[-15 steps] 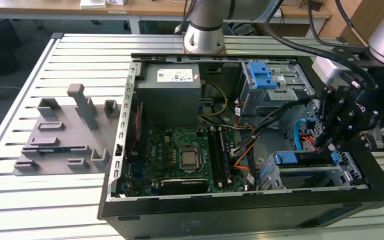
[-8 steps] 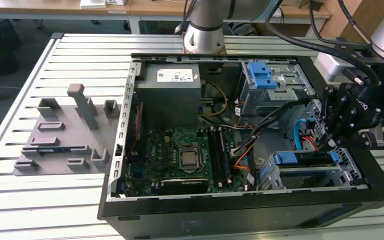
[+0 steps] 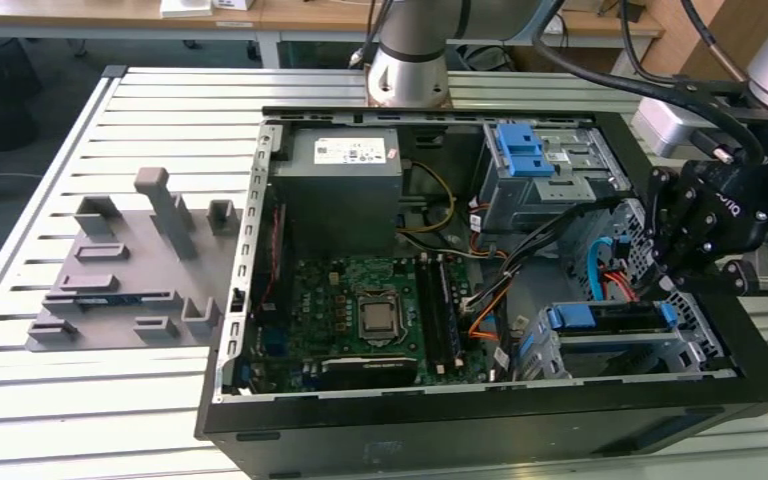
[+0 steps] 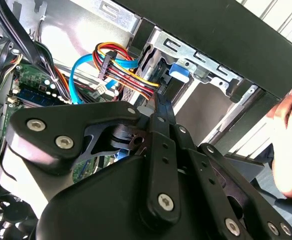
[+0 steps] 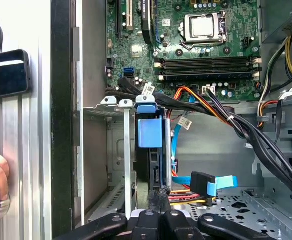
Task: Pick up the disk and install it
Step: 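Insert the first disk wire, then insert the second disk wire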
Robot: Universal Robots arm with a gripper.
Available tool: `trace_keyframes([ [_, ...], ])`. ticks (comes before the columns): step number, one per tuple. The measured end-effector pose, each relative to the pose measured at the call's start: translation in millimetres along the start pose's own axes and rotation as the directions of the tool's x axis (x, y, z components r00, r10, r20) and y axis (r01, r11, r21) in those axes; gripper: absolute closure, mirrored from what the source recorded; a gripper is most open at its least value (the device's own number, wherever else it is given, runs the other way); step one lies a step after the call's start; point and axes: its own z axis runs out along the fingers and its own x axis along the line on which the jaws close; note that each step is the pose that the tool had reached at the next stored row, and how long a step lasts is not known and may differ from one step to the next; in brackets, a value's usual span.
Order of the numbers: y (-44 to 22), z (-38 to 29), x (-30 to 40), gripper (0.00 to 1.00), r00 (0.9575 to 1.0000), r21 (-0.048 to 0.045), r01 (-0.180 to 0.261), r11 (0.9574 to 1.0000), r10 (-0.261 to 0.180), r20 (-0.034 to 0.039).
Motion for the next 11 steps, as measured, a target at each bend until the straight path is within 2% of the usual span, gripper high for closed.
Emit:
trace_keyframes([
  [11,0.5,-0.6,0.1,0.89,1.0000,0.0000,0.000,1.0000,0.000,-0.0001],
])
